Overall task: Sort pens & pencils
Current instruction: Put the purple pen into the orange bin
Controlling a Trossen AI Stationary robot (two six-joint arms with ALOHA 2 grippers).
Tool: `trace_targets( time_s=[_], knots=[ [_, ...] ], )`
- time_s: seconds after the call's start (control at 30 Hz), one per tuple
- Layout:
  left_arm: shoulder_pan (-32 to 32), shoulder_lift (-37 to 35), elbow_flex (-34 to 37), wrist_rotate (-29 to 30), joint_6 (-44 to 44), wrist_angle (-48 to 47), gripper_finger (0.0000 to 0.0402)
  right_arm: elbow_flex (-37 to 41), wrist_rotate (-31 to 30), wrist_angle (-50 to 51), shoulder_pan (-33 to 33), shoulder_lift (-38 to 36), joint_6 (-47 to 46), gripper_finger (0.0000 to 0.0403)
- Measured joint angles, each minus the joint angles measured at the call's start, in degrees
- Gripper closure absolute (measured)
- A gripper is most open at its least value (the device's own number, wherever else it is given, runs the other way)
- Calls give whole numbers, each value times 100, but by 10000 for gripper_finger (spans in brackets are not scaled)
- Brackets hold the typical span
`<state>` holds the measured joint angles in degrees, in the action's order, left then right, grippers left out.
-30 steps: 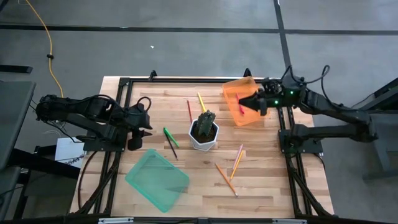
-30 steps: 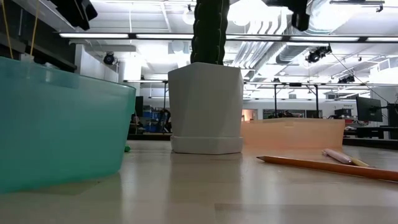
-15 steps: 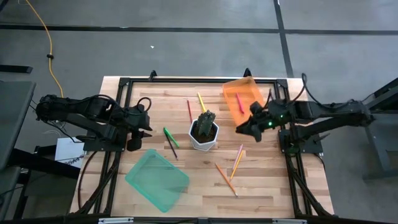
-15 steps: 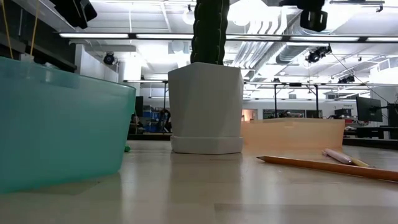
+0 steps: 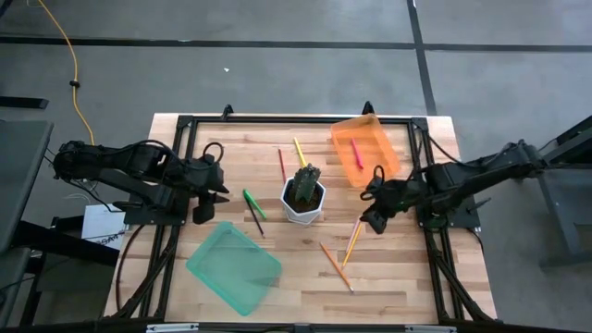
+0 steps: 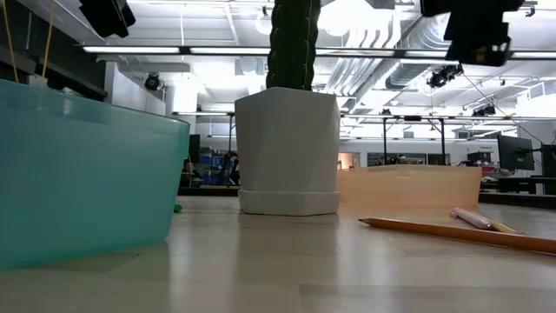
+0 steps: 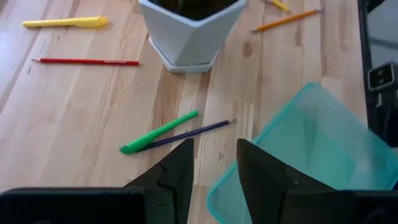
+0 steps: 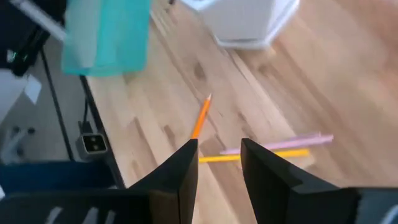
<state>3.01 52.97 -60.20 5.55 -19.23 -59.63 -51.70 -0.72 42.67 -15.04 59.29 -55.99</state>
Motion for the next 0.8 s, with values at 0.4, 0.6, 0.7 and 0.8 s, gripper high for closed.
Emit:
trace_targets(
  time_s=[0.4, 0.6, 0.7, 0.8],
  knots=[
    [0, 2, 0, 44, -72, 15, 293, 0, -446, -415, -373, 553, -1853, 291],
    [1, 4, 0, 51, -60, 4, 293, 0, -576, -505, -474, 873, -2730, 291],
    [1, 4, 0, 51, -56, 2, 293, 0, -567, -585, -499, 1090, -3111, 291],
    [0, 4, 0, 52, 54, -1, 293, 0, -482, -596, -502, 1347, -3408, 291]
  ],
)
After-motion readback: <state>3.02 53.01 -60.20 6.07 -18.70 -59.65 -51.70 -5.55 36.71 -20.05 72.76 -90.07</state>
